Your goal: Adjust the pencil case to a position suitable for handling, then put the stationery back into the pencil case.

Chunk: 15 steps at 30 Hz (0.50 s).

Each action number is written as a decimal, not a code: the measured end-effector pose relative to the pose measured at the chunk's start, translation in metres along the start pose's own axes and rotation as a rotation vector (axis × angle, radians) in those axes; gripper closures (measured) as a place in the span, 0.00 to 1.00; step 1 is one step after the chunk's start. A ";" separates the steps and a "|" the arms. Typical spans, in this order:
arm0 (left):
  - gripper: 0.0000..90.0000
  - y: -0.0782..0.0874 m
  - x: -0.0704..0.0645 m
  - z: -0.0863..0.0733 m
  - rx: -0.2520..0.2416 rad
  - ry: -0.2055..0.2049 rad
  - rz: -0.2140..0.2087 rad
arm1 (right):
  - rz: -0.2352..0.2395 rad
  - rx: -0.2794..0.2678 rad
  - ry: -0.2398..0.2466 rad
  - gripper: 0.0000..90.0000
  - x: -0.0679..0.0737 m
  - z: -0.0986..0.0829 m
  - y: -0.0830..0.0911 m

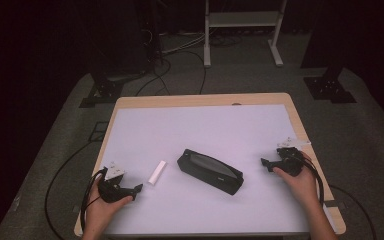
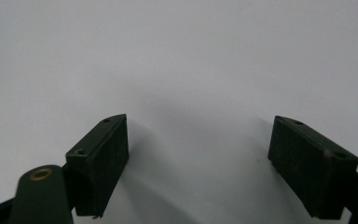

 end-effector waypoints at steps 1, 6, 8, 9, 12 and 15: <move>0.15 0.001 0.001 0.000 0.002 -0.002 0.002 | 0.000 0.000 0.000 0.21 0.000 0.000 0.000; 0.19 0.003 -0.002 0.003 0.007 -0.007 -0.009 | 0.000 -0.001 0.000 0.21 0.000 0.000 0.000; 0.19 0.005 -0.004 0.007 0.004 -0.006 -0.014 | 0.000 -0.001 0.000 0.21 0.000 0.000 0.000; 0.19 0.007 -0.005 0.009 0.001 -0.003 -0.018 | 0.001 -0.001 0.000 0.21 0.000 0.000 0.000; 0.20 0.010 -0.007 0.014 -0.004 -0.005 -0.025 | 0.000 -0.001 0.000 0.21 0.000 0.000 0.000; 0.21 0.013 -0.010 0.019 -0.011 -0.005 -0.041 | 0.001 -0.001 0.000 0.21 0.000 0.000 0.000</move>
Point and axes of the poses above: each handheld gripper's, and its own axes: y roughly backward along the jaws, z roughly out of its top, x roughly to its left, the point moved 5 cm from there along -y, roughly forward along the jaws, and after that the axes turned 15 degrees about z, right-handed, at the moved point
